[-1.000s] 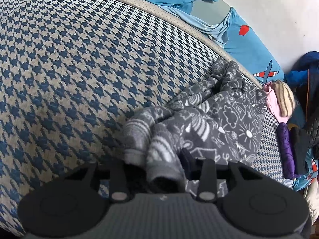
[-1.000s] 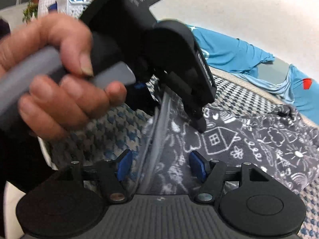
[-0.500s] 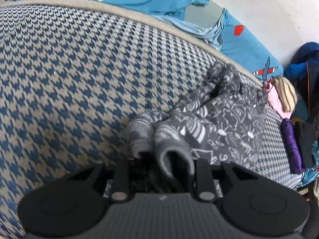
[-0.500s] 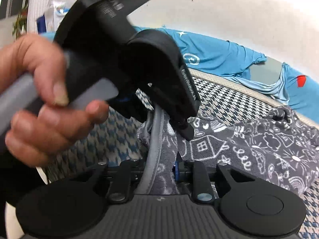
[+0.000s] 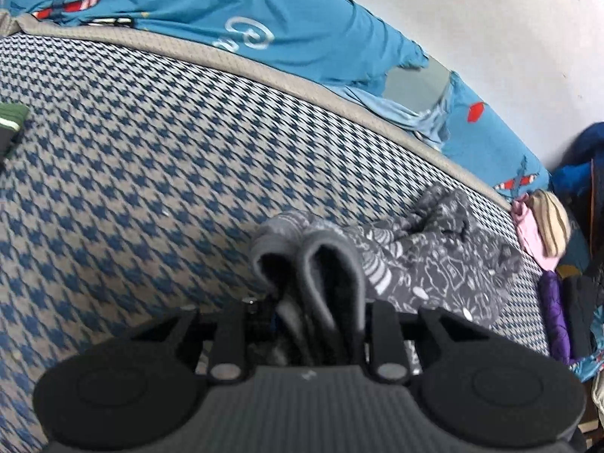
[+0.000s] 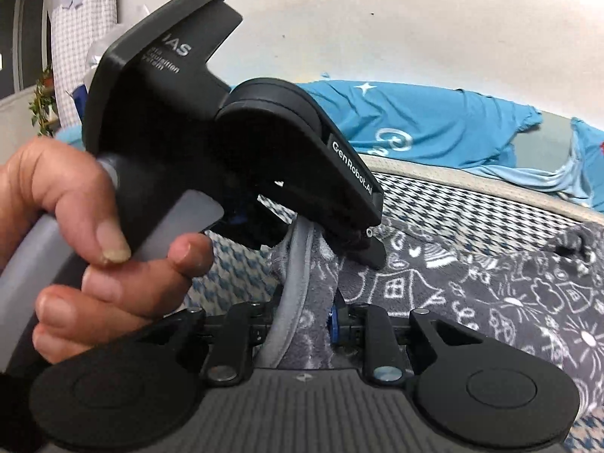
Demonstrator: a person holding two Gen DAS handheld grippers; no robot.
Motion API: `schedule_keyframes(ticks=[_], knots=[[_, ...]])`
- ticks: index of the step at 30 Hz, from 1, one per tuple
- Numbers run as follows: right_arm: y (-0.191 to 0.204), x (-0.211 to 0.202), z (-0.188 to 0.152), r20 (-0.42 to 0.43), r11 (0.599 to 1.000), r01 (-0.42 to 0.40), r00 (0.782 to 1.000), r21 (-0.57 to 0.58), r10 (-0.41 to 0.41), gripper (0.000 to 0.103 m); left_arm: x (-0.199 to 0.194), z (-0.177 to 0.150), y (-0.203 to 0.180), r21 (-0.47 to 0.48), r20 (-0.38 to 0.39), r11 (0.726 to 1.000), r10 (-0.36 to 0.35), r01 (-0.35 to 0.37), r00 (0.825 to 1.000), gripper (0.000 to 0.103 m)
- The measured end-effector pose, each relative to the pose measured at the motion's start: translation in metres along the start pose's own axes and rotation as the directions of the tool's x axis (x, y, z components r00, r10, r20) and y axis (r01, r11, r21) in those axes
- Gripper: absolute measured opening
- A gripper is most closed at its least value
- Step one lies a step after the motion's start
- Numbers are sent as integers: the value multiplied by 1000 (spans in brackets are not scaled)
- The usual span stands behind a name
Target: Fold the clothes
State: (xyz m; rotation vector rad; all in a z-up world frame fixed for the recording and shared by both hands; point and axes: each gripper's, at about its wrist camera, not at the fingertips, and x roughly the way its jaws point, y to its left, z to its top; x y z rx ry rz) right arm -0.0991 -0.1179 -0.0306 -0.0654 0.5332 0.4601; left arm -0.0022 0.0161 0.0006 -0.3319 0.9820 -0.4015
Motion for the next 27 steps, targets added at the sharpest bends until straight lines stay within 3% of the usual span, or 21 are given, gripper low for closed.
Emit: schedule_keyframes(ticks=[5, 13, 15, 18, 21, 26, 27], knots=[[10, 28, 13, -2, 998, -59, 998, 6, 59, 21, -6, 11, 26, -69, 4, 996, 48, -47, 999, 26], [9, 67, 13, -117, 994, -110, 987, 13, 110, 28, 10, 10, 55, -181, -60, 968, 165, -173, 984, 43], [7, 66, 10, -130, 993, -119, 984, 9, 119, 30, 9, 8, 53, -177, -48, 964, 193, -198, 980, 53], [8, 53, 11, -124, 989, -151, 981, 7, 151, 37, 0, 9, 51, -179, 0, 948, 267, -263, 964, 71], [0, 36, 13, -91, 986, -169, 981, 0, 169, 49, -9, 10, 51, -190, 51, 930, 329, -314, 943, 72], [-12, 10, 22, -44, 984, -177, 983, -12, 176, 52, -25, 12, 42, -173, 153, 895, 437, -411, 886, 72], [-18, 8, 25, -38, 986, -167, 985, -13, 167, 52, -29, 13, 40, -172, 175, 896, 436, -409, 883, 73]])
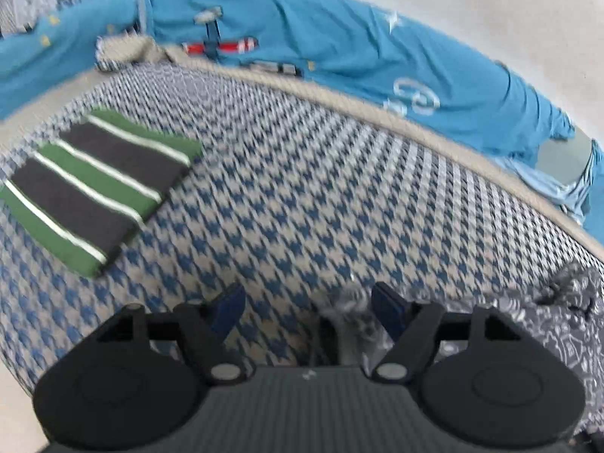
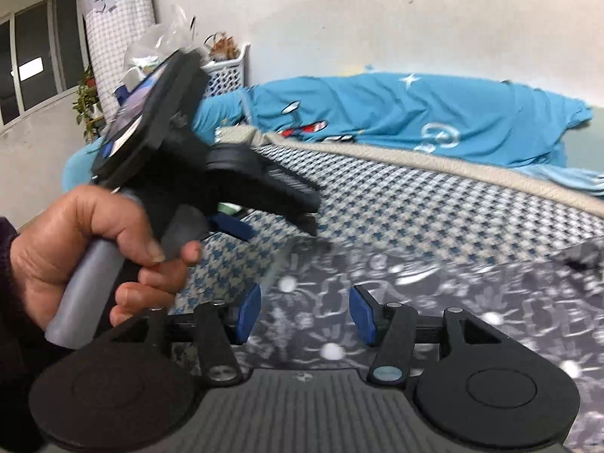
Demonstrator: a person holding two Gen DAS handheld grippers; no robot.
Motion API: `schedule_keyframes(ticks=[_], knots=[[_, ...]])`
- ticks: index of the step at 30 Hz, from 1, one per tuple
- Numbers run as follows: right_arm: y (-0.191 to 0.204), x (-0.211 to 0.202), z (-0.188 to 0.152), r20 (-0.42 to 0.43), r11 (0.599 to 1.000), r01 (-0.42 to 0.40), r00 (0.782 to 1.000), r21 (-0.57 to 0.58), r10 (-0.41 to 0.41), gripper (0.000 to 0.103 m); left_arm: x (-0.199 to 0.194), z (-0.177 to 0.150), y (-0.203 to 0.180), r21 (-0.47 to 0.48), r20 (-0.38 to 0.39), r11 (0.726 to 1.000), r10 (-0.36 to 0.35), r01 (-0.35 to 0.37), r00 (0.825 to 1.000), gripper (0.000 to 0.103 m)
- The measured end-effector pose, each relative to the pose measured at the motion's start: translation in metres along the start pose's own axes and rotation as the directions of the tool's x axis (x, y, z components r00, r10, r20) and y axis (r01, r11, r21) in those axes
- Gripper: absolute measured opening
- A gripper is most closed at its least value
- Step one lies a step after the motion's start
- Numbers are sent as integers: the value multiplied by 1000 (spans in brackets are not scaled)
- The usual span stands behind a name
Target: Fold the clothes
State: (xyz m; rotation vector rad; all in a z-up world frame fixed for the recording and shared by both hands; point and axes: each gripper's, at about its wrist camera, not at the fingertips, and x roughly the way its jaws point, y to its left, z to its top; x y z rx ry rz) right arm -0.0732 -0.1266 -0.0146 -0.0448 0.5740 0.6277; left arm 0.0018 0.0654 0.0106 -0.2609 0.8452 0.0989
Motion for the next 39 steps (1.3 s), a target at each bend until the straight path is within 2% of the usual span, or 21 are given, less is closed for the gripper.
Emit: schedule_keyframes(ticks=[4, 8, 11, 14, 17, 19, 21, 24, 39], knots=[[-16, -24, -3, 3, 998, 59, 998, -25, -59, 52, -10, 2, -13, 13, 56, 999, -44, 43, 997, 74], [-39, -39, -6, -21, 992, 123, 992, -31, -123, 52, -11, -2, -36, 69, 65, 993, -101, 97, 993, 74], [-53, -54, -12, -30, 985, 169, 985, -36, -170, 51, -7, -10, -53, 116, 45, 982, -155, 149, 987, 77], [-72, -58, -13, -37, 978, 205, 978, -34, -206, 51, -3, -23, -70, 157, 8, 972, -180, 176, 984, 80], [-89, -59, -15, -35, 974, 224, 974, -14, -224, 49, 5, -34, -85, 187, -34, 964, -187, 190, 982, 82], [-96, -57, -16, -40, 972, 235, 971, -4, -235, 43, 8, -40, -94, 207, -52, 959, -189, 196, 981, 83], [-103, -54, -18, -48, 970, 244, 969, 3, -244, 34, 10, -45, -100, 220, -62, 955, -190, 199, 980, 88], [-110, -48, -18, -48, 967, 256, 966, 8, -255, 25, 12, -50, -104, 234, -74, 950, -193, 205, 978, 89], [-141, -7, -9, -84, 955, 291, 954, 55, -286, 18, 27, -65, -117, 275, -119, 940, -175, 202, 977, 92]])
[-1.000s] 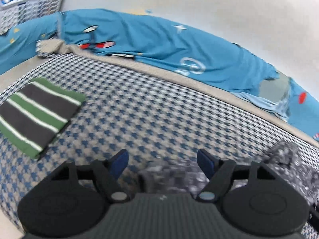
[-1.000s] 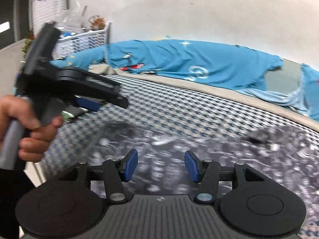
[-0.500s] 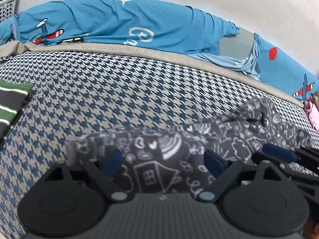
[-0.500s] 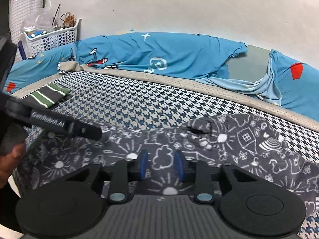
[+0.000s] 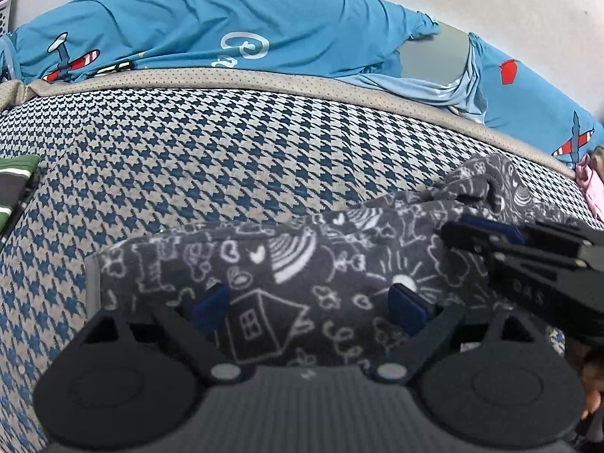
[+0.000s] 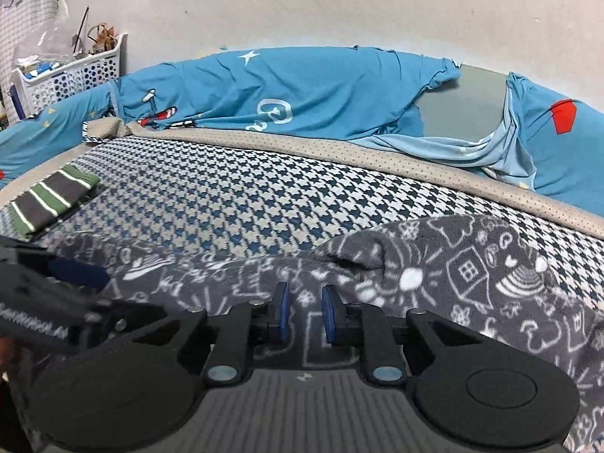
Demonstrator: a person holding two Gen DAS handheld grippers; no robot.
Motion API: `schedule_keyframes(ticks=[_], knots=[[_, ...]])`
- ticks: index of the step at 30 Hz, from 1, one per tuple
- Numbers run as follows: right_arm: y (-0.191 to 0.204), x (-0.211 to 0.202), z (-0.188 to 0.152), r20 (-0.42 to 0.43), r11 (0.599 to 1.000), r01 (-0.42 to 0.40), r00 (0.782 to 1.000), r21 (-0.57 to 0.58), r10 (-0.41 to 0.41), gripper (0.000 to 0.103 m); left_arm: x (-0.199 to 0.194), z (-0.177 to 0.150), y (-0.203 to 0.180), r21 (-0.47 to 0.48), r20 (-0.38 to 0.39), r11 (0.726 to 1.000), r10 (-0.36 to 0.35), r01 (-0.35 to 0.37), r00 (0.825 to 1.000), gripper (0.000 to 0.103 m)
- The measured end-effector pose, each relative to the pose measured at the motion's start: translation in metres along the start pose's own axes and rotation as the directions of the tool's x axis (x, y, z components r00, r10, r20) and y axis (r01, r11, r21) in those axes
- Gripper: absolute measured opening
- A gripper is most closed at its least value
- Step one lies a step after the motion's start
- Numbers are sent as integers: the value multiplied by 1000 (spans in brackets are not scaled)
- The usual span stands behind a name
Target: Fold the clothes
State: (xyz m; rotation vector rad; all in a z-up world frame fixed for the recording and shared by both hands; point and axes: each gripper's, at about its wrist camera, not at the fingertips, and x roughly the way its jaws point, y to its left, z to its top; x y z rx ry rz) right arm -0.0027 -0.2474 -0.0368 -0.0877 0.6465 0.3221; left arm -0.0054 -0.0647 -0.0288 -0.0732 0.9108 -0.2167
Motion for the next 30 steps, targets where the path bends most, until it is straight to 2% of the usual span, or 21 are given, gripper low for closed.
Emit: schedule_keyframes(ticks=[14, 21, 30], knots=[[-14, 43, 6, -41, 999, 17, 999, 31, -16, 0, 8, -5, 0, 29, -7, 999, 16, -15, 1000, 98], [-16, 52, 5, -35, 1000, 16, 999, 24, -16, 0, 18, -9, -4, 66, 9, 995, 76, -76, 997, 103], [-15, 49, 6, -23, 999, 19, 1000, 39, -18, 0, 25, -7, -4, 44, 8, 994, 101, -102, 995, 103]])
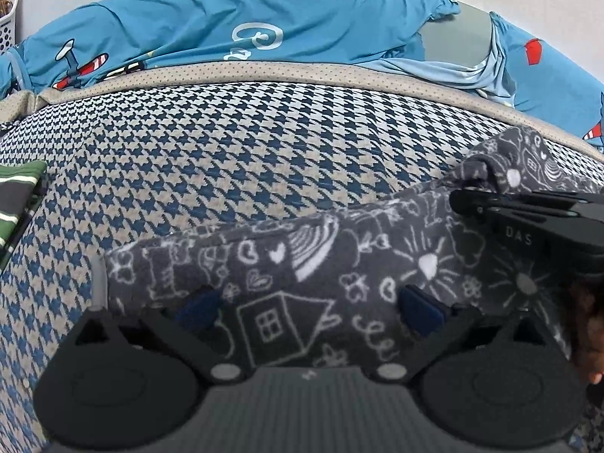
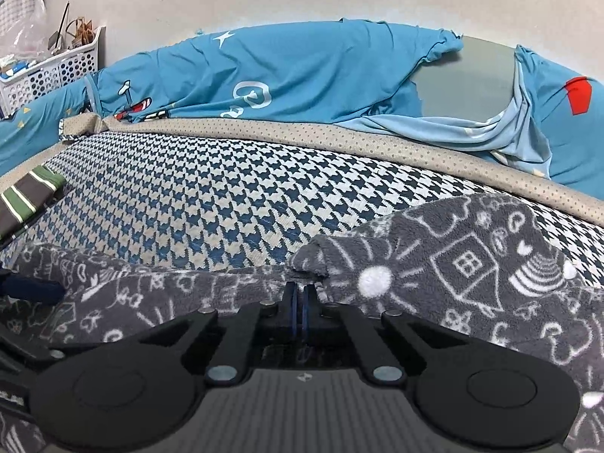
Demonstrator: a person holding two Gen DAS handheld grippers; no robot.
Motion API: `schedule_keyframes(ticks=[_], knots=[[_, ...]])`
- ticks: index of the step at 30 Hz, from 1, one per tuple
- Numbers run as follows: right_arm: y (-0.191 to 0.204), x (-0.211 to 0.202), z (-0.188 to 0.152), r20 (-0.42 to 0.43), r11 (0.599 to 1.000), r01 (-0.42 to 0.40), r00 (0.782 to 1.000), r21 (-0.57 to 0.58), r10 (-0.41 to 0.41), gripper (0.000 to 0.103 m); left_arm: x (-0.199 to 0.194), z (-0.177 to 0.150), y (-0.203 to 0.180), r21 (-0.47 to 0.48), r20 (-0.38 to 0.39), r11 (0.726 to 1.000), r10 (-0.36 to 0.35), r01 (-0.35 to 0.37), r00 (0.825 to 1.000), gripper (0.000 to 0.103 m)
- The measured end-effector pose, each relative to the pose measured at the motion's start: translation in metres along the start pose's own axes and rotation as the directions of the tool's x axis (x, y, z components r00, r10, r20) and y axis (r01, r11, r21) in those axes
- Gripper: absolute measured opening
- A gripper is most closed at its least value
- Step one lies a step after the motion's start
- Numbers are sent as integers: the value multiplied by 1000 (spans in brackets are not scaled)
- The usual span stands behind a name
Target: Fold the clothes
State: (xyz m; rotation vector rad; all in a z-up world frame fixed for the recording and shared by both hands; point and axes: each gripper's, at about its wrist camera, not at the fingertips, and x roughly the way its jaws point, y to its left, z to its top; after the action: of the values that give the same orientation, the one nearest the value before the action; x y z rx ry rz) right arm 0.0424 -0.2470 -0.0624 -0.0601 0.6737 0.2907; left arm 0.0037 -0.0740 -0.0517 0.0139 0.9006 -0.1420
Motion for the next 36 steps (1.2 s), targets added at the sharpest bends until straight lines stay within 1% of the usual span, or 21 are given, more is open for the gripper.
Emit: schedule_keyframes(ticks=[7, 11, 18, 22, 25, 29, 34, 36], knots=[[-2, -28, 3, 4, 998, -42, 999, 48, 42, 3, -7, 4, 1, -10, 28, 1000, -9, 9, 1000, 103], [-2, -48, -4, 7, 996, -86, 996, 28, 86, 4, -9, 7, -2, -8, 44, 1000, -14, 14, 999, 103], [4, -68, -22, -19, 990, -140, 990, -26, 139, 4, -4, 15, -7, -18, 75, 1000, 20, -18, 997, 103], [7, -72, -26, -30, 984, -172, 985, -43, 171, 4, 3, 19, -6, -36, 80, 999, 37, -34, 996, 103], [8, -73, -31, -46, 982, -180, 983, -61, 177, 4, 8, 22, -5, -46, 84, 998, 43, -39, 996, 103], [5, -78, -38, -58, 977, -202, 978, -68, 198, 4, 15, 24, -7, -46, 83, 997, 61, -57, 995, 103], [2, -76, -49, -87, 973, -213, 975, -89, 205, 5, 21, 25, -10, -40, 74, 996, 78, -75, 994, 103], [3, -75, -53, -87, 970, -216, 974, -113, 207, 5, 23, 25, -11, -31, 74, 997, 79, -77, 994, 103]])
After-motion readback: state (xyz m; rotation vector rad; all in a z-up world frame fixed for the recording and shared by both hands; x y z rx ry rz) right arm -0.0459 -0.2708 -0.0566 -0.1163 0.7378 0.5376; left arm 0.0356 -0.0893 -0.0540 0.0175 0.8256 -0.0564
